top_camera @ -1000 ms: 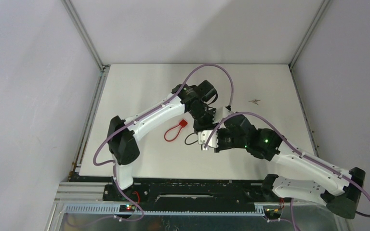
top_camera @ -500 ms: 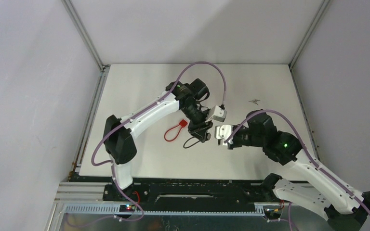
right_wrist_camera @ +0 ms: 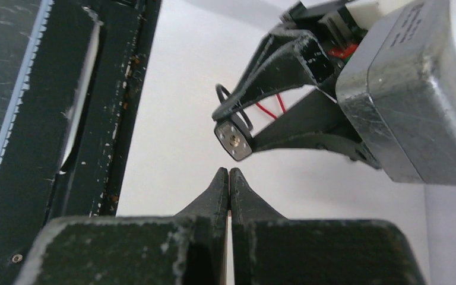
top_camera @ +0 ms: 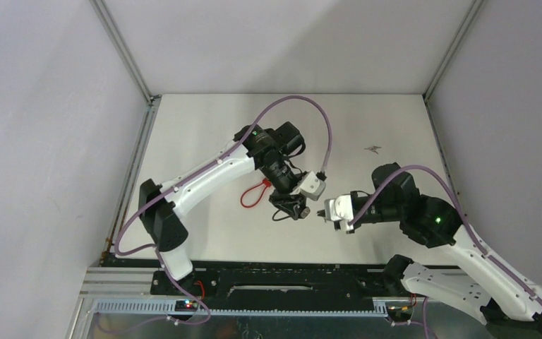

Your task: Unlock with the key

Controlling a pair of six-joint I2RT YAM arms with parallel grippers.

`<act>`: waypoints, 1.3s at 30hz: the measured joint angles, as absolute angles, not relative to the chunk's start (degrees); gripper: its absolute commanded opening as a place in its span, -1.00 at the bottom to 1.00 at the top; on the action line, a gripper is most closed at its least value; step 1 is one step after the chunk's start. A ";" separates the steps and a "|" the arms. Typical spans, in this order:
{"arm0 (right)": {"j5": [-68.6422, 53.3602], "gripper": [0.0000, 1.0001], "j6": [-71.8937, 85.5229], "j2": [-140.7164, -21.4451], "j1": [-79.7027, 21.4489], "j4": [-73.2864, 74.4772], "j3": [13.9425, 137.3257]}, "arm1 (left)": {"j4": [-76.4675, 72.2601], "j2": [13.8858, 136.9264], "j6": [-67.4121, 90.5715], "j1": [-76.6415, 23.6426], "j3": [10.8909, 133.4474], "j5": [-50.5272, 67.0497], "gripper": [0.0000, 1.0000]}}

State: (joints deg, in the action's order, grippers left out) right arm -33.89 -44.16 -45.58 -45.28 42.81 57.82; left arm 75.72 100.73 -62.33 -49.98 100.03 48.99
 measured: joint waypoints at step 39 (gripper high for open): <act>-7.84 -1.00 -48.53 -46.70 -63.13 40.03 54.43 | 67.13 99.33 -64.40 -54.50 97.25 42.83 -1.00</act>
State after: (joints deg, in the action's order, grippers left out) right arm -7.84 -48.53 -46.70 -63.13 40.03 54.43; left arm 67.13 99.33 -64.40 -54.50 97.25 42.83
